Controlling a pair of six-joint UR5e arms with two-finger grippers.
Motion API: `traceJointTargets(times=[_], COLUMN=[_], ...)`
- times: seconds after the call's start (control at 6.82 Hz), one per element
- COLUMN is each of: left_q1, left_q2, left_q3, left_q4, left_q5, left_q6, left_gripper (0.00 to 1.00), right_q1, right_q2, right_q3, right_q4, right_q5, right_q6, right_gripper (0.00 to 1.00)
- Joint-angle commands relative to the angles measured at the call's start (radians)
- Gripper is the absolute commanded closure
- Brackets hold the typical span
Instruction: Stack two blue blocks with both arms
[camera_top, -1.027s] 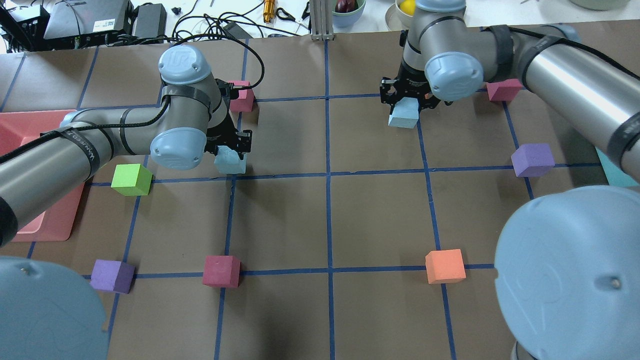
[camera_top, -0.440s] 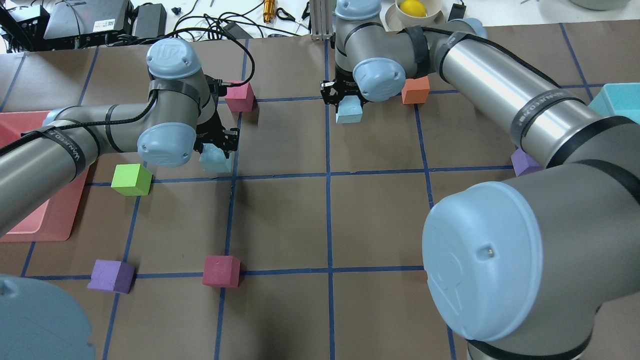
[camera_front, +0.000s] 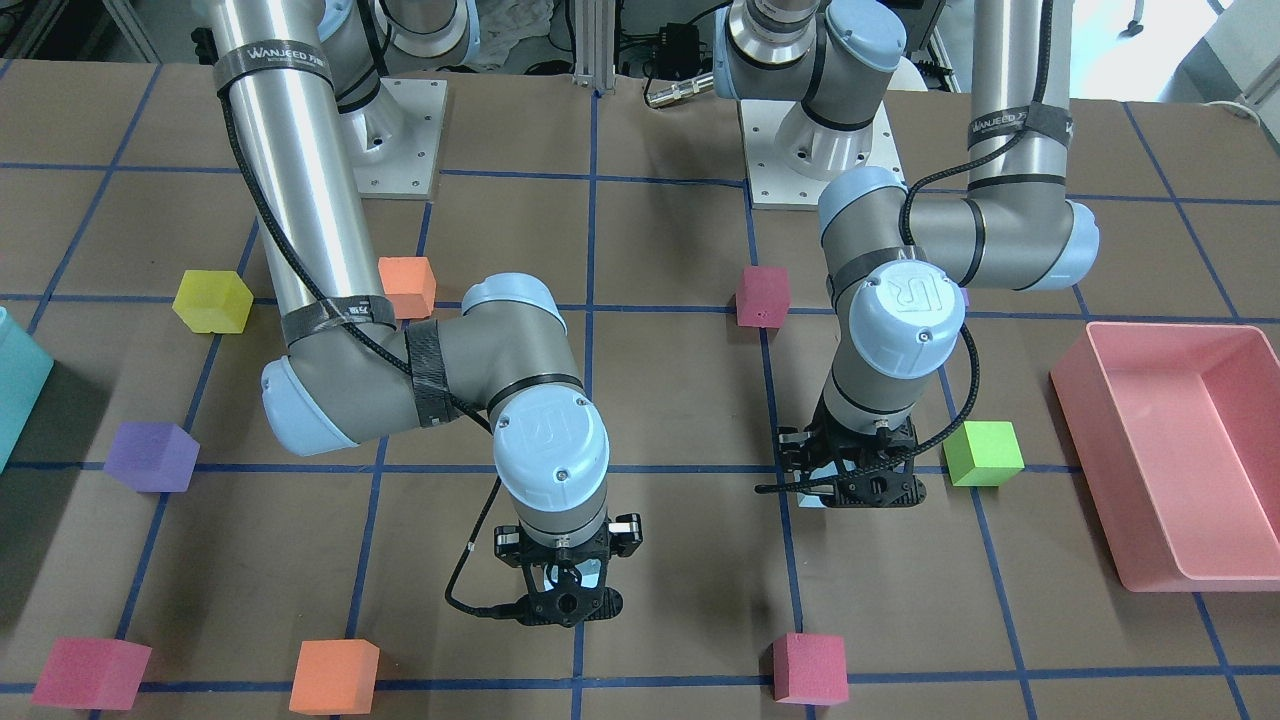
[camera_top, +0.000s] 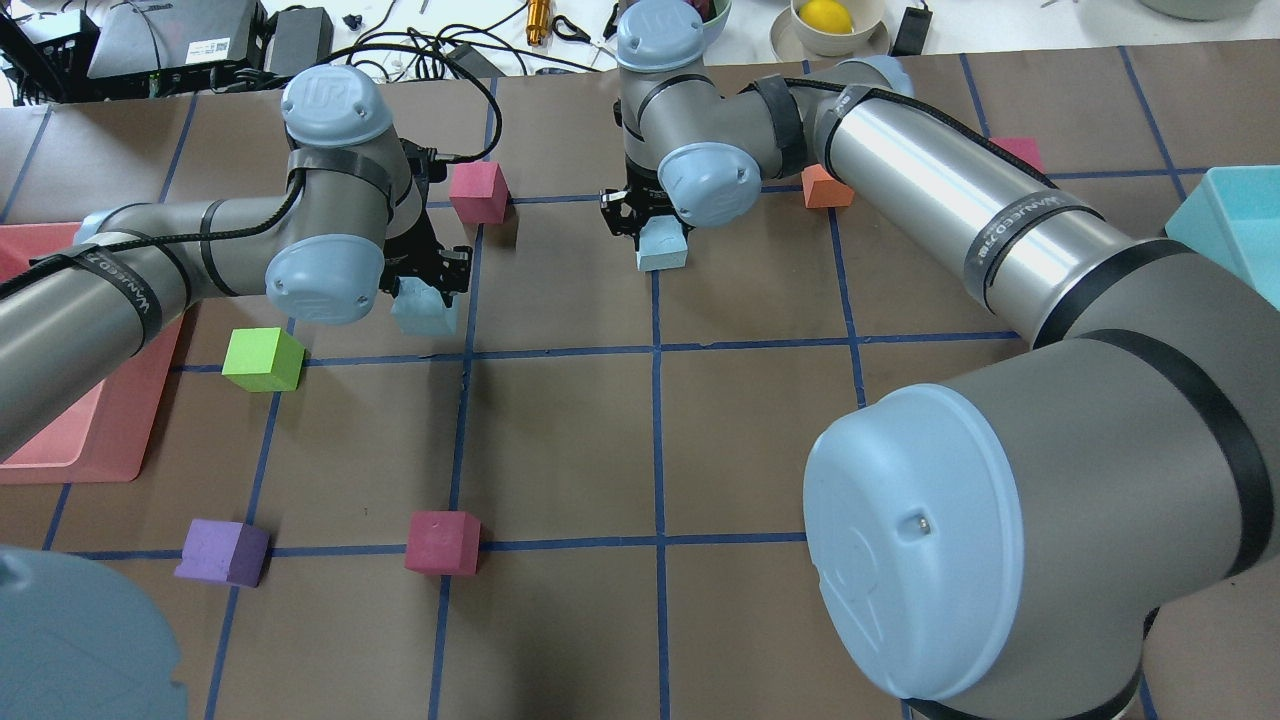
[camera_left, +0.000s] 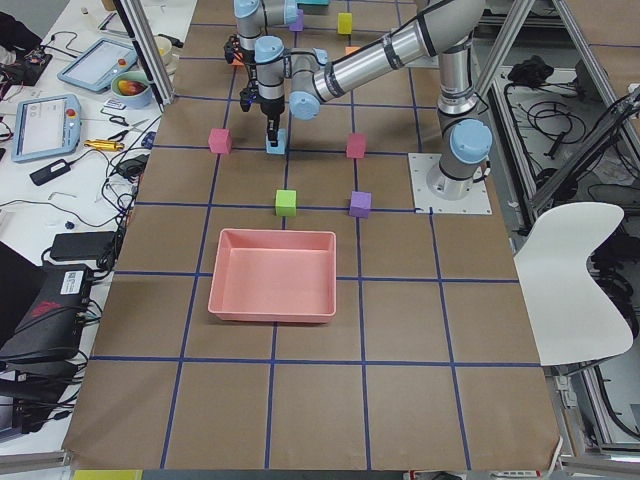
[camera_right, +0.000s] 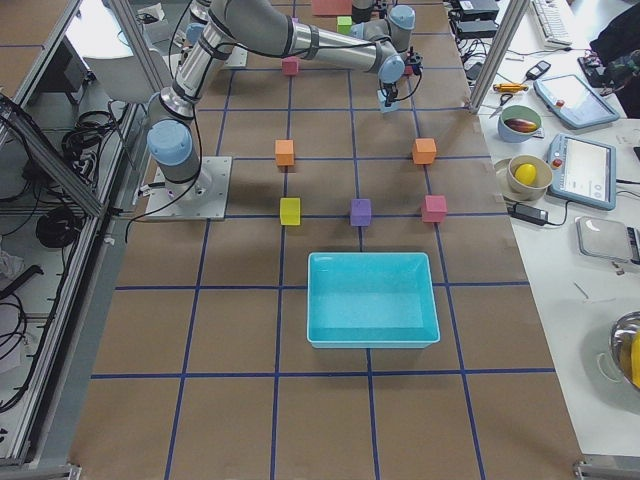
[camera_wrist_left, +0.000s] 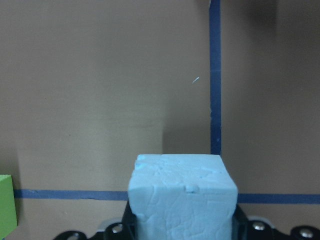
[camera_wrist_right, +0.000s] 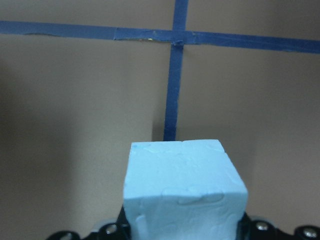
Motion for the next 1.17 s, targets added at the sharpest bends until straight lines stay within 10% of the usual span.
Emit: traceJointTargets(times=[0.0, 0.15, 0.29, 1.03], left_q1=[-0.003, -0.003, -0.003, -0.048], left_q2=[-0.021, -0.030, -0.038, -0.089], left_q3=[0.102, 0.129, 0.140, 0.300], left_q4=[-0.088, -0.112, -0.114, -0.230], left_q5=[-0.063, -0.063, -0.063, -0.092], left_q6=[-0.012, -0.012, -0.010, -0.084], left_gripper=[0.88, 0.88, 0.88, 0.88], right_q1=[0.002, 0.002, 0.002, -0.143], right_q2=[0.012, 0.016, 0.017, -0.159], right_q3=[0.004, 0.004, 0.004, -0.039], right_q4=[-0.001, -0.001, -0.001, 0.173], right_q5=[0.003, 0.002, 0.002, 0.002], right_q6=[0.002, 0.002, 0.002, -0.024], right_gripper=[0.42, 0.09, 0.00, 0.00])
